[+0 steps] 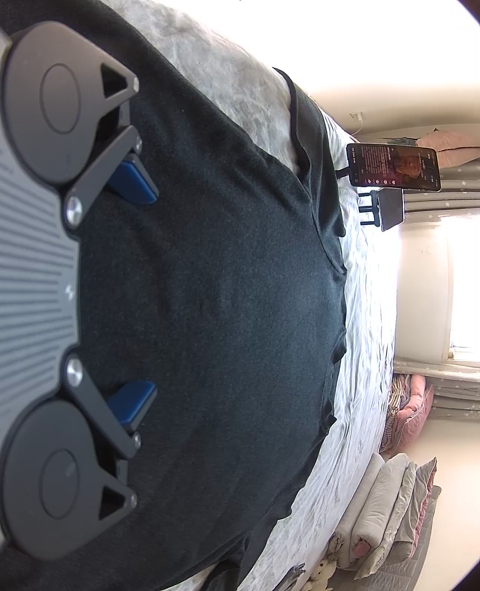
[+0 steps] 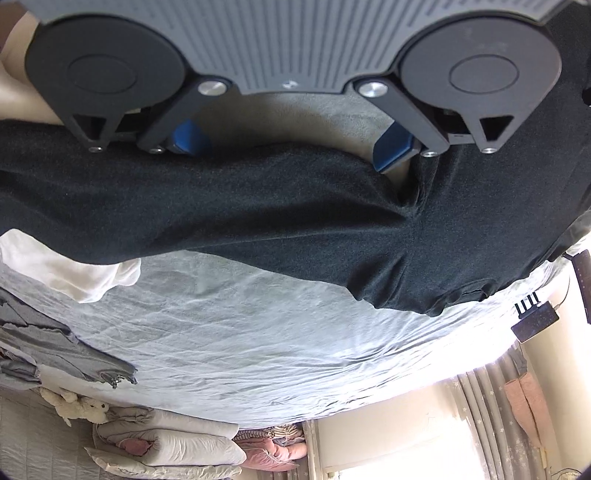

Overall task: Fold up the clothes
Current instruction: 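Lower the right gripper onto the sleeve cuff and close it, then carry the sleeve across the sweater body with the right gripper and open it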

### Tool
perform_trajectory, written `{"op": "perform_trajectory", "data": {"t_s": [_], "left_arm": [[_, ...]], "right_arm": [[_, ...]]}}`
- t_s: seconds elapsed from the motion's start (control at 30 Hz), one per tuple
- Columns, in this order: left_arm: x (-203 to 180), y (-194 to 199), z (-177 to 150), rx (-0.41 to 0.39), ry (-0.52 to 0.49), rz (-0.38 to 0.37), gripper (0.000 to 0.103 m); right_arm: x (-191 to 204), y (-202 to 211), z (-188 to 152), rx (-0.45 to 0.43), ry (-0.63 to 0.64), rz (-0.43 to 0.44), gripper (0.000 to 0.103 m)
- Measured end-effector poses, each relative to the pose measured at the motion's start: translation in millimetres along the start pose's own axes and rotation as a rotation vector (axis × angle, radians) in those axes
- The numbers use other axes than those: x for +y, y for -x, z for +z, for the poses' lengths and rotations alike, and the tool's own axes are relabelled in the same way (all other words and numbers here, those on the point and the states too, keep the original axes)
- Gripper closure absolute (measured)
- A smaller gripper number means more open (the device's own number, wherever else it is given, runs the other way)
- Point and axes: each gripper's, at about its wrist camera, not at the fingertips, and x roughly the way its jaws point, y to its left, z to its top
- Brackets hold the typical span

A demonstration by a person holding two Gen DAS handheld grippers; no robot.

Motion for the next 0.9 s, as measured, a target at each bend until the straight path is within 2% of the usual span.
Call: {"op": "perform_trajectory", "data": {"t_s": [0.1,0.17,0.2,0.27,0.3,0.37,0.67,0.9], "left_arm": [[0,1,0,0.0,0.002,-0.001,0.0],[-1,0,1,0.0,0.002,-0.001,0.0],[-1,0,1,0.001,0.002,-0.001,0.0],[-1,0,1,0.001,0.003,-0.001,0.0],[-1,0,1,0.001,0.003,-0.002,0.0],[-1,0,1,0.002,0.004,-0.002,0.0],[-1,0,1,0.004,-0.003,0.002,0.0],[-1,0,1,0.004,-0.003,0.002,0.0]], "right_arm": [[2,-5,6,-0.02,0.002,-0.035,0.019],[0,-11,11,-0.029,0.002,-0.07,0.035],[0,-14,12,-0.038,0.008,-0.089,0.039],[0,-15,15,-0.058,0.023,-0.112,0.064],[0,-16,17,-0.07,0.027,-0.119,0.067],[1,-14,20,-0.093,0.037,-0.13,0.085],[25,1,42,-0.192,0.148,-0.135,0.09],[64,9,60,-0.239,0.248,-0.101,0.091]]}}
